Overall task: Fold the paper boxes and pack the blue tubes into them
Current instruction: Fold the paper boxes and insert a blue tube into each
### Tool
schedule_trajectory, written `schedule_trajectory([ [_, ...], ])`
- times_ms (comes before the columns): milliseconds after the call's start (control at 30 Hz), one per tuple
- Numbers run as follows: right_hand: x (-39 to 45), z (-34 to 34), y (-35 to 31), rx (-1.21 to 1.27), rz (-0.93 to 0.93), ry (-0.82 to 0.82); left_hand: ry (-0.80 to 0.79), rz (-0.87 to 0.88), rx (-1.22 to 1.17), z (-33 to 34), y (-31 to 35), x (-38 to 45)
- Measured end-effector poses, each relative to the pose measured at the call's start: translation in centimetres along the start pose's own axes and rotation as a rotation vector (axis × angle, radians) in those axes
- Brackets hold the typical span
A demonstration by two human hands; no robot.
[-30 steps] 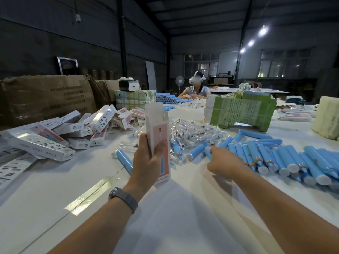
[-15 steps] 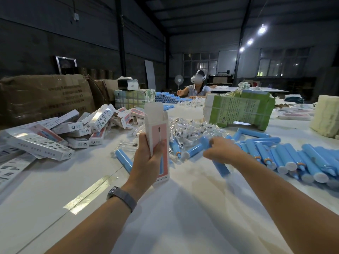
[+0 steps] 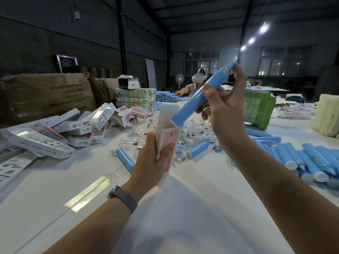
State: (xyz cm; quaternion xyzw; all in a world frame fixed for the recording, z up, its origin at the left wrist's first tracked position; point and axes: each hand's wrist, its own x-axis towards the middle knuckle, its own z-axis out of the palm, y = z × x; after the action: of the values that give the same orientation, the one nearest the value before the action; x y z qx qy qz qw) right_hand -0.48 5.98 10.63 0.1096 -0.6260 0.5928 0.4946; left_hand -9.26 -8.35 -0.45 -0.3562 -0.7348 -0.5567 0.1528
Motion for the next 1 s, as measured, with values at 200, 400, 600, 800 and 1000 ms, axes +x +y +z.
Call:
schedule_trajectory([
  [200,-0.9,1.2,-0.9,-0.189,-0.164,-0.213,0.007,0.047,0.076,0.1,0.7,-0.1],
  [400,-1.3,1.3,0.0,-0.338,-0.236,-0.241,0.04,0.058,0.085,0.0,0.4,-0.1],
  [600,-1.6,1.8,0.1,-0.275,-0.257,-0.167,0.063,0.063,0.099,0.0,0.1,-0.1],
  [800,-2.8,2.1,1.1,-0.399,-0.337,-0.172,0.067,0.073,0.089,0.2,0.0,-0.2],
  [1000,-4.6,1.8,3.9,-0.854,-0.505,-0.26,0.075,0.05,0.052,0.3,0.3,0.0],
])
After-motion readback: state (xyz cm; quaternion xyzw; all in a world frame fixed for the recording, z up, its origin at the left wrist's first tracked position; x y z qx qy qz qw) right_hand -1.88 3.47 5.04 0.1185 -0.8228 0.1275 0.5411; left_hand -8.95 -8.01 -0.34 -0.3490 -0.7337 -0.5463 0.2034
